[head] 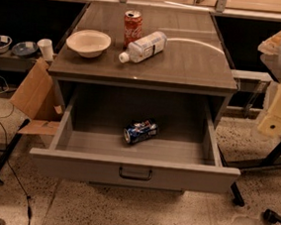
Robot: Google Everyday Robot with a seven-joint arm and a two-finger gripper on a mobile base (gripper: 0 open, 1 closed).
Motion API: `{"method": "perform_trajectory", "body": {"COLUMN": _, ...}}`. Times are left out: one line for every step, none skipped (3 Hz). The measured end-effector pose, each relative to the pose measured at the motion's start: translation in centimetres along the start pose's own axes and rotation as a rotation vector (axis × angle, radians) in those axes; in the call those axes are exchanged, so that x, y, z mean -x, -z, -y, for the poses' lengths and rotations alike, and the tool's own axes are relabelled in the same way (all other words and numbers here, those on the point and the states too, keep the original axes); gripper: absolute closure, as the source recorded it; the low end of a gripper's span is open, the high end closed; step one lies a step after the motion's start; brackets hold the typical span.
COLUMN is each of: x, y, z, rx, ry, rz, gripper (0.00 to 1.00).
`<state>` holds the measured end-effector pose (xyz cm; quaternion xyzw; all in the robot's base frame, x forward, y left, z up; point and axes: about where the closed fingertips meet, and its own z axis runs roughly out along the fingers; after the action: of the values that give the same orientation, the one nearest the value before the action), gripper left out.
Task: Pick pepsi can from top drawer and place on counter
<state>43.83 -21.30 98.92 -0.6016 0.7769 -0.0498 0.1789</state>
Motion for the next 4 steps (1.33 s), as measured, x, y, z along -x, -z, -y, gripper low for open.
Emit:
{"method": "perform_trajectory", "body": {"x": 0.0, "y": 0.0, "z": 0.0, "rx": 0.0, "ry": 0.0, "rz": 0.0, "gripper": 0.0}}
{"method": "perform_trajectory", "body": {"x": 0.9, "y": -0.5, "z": -0.3, "rx": -0.008, "ry": 0.062, "rz": 0.022, "gripper": 0.0}}
{"method": "perform_trajectory", "body": {"x": 3.5, "y": -4.1, "z": -0.6, "rx": 0.02, "ry": 0.191, "rz": 0.05, "gripper": 0.0}}
{"method": "perform_trajectory", "body": {"x": 6.2, "y": -9.4, "z": -1.0, "rx": 0.072, "ry": 0.305, "rz": 0.067, "gripper": 0.0}}
